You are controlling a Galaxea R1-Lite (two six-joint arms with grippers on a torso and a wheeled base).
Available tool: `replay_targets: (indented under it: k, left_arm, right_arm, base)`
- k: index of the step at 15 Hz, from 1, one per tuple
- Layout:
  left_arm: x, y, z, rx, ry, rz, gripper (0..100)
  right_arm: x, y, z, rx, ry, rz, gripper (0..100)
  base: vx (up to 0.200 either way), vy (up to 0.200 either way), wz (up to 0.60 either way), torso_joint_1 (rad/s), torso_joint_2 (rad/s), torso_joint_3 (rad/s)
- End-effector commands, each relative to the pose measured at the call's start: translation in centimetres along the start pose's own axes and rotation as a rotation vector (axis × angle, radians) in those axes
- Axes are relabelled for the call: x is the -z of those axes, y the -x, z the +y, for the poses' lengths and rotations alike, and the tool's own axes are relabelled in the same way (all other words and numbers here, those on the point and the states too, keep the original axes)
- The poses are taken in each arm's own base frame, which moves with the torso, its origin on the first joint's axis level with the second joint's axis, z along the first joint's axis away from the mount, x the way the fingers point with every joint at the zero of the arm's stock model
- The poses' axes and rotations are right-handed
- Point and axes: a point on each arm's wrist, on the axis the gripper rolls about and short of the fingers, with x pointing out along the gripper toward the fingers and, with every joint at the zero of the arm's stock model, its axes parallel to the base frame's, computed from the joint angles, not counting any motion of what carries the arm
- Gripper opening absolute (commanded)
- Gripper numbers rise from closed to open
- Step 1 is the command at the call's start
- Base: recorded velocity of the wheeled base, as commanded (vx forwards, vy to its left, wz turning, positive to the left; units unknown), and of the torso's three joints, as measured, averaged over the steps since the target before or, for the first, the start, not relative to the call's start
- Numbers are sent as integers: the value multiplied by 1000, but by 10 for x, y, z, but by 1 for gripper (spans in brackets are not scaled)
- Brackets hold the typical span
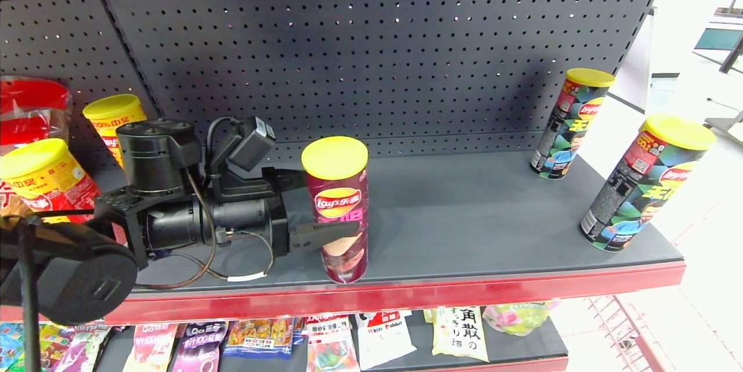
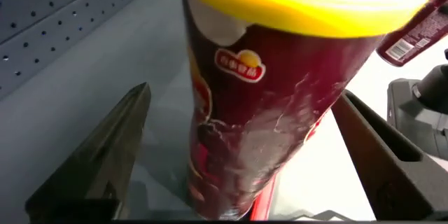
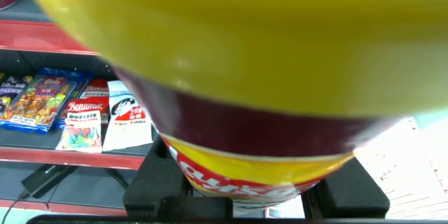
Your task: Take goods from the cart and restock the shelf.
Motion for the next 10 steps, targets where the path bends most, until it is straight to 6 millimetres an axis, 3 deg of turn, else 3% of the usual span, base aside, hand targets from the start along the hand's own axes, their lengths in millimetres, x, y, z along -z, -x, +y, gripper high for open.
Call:
replay_targets:
  k: [1,2,7,9,10]
  left_arm:
    - [3,6,-2,-10,4,3,100]
    - [3,6,-2,-10,4,3,100]
    - [28,81,-37,-139,67,23,100]
    - [28,90,-43,-159,65,13,100]
    - [23,111,-65,-200,78,-33,100]
  right_arm:
    - [0,0,0,-1,0,0,0]
    - [0,0,0,-1,0,0,0]
    - [0,0,0,-4,0,0,0]
    - [0,0,0,-4,0,0,0]
    - [0,0,0,-6,0,0,0]
  base:
    - [0,0,0,0,0,0]
    - [0,0,0,0,0,0]
    - [0,0,0,0,0,0]
    - [0,0,0,0,0,0]
    - [0,0,0,0,0,0]
